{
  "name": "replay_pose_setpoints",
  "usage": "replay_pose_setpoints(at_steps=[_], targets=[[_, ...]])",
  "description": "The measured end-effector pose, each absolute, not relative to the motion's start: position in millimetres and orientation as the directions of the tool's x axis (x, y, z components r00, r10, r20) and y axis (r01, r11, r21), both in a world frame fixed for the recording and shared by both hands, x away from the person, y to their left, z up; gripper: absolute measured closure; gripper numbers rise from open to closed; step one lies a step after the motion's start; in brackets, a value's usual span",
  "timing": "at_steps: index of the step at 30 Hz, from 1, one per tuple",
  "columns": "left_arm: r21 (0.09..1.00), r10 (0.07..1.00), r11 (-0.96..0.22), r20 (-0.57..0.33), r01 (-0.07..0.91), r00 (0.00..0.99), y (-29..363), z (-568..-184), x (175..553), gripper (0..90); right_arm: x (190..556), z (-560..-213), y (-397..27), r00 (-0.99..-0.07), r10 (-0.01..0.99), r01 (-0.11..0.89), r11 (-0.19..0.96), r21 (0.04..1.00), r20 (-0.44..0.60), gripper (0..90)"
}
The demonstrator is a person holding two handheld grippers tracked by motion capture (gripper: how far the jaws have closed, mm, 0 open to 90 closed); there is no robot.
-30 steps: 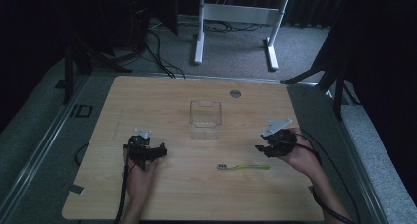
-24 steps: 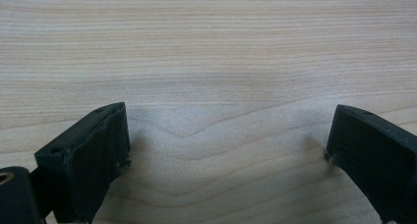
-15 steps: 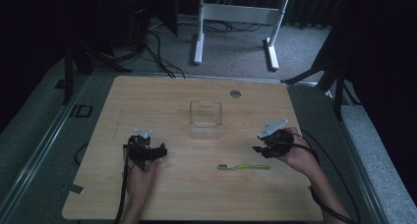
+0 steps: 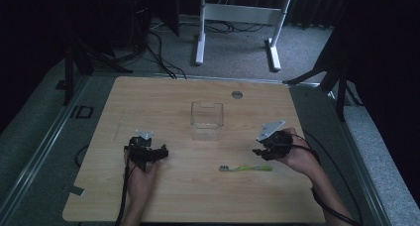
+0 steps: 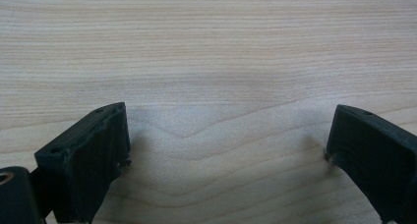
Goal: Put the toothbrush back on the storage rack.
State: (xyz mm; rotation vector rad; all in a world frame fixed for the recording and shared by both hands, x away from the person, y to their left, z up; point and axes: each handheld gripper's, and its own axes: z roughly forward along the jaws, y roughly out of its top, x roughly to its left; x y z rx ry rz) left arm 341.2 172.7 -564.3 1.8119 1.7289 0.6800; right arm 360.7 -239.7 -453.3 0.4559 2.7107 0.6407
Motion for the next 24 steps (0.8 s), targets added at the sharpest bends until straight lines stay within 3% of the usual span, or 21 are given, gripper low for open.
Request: replay_pose_setpoints(at_steps=[24], targets=[[0.687, 0.999, -0.031, -0.007, 0.726, 0.049, 173, -564, 341, 3.0, 359, -453, -227, -0.928, 0.303, 0.185, 0.881, 0.436, -0.218, 58.0]])
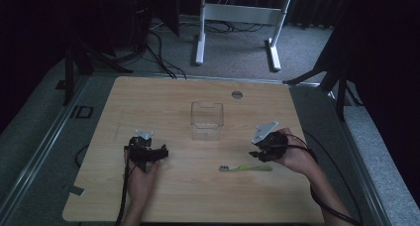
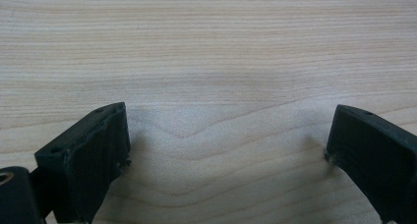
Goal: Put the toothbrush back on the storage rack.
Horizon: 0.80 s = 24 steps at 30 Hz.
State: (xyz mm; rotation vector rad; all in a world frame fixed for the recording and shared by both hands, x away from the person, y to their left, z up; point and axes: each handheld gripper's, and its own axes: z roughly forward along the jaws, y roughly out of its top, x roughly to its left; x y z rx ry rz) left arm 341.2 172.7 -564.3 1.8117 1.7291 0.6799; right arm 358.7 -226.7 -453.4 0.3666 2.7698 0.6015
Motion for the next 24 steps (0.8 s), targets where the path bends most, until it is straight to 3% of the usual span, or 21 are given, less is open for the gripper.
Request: replay_pose_setpoints(at_steps=[24], targets=[[0.687, 0.999, -0.031, -0.007, 0.726, 0.049, 173, -564, 341, 3.0, 358, -456, -215, -0.948, 0.242, 0.146, 0.908, 0.393, -0.207, 60.5]])
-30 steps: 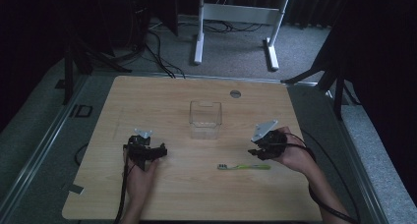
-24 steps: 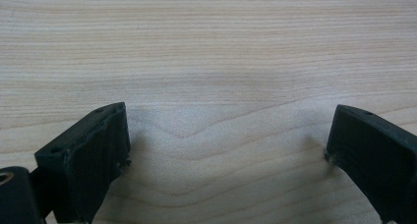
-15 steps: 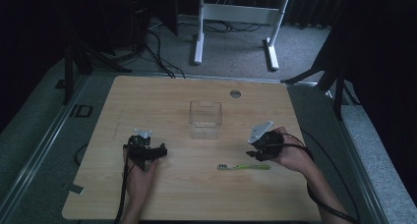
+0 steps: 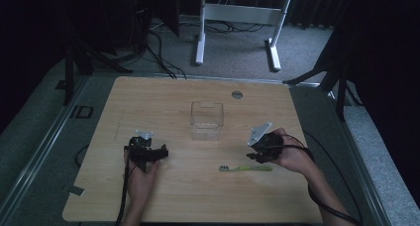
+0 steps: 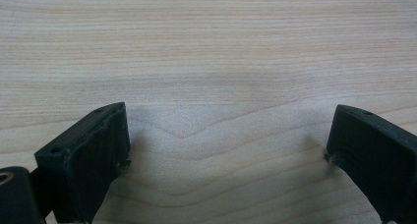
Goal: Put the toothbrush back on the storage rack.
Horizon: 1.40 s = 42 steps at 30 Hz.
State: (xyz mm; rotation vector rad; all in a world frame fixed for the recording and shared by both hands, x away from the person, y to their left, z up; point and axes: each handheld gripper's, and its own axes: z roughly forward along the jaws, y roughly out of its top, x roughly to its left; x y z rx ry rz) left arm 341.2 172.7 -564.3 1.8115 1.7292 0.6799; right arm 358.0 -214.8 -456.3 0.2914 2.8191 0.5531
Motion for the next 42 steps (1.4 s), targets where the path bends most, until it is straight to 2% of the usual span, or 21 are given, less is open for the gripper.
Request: replay_pose_setpoints(at_steps=[42], targets=[[0.687, 0.999, -0.031, -0.007, 0.726, 0.050, 173, -564, 341, 3.0, 356, -464, -198, -0.972, 0.147, 0.084, 0.944, 0.319, -0.181, 65.9]])
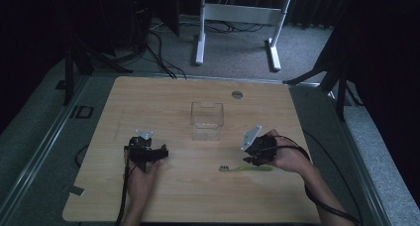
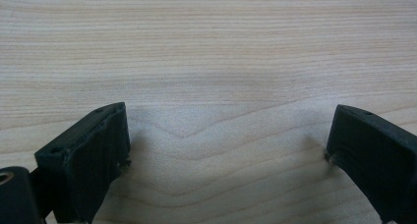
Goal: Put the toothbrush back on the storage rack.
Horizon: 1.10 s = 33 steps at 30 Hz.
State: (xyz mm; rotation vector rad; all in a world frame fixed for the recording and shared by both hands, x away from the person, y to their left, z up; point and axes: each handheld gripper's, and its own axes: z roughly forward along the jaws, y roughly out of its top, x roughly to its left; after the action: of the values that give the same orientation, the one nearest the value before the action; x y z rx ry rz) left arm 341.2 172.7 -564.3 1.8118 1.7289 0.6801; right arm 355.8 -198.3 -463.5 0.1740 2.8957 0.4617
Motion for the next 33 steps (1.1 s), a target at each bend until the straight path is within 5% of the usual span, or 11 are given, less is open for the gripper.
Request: replay_pose_setpoints(at_steps=[33], targets=[[0.687, 0.999, -0.031, -0.007, 0.726, 0.049, 173, -564, 341, 3.0, 357, -476, -193, -0.983, 0.101, 0.060, 0.965, 0.256, -0.151, 68.5]])
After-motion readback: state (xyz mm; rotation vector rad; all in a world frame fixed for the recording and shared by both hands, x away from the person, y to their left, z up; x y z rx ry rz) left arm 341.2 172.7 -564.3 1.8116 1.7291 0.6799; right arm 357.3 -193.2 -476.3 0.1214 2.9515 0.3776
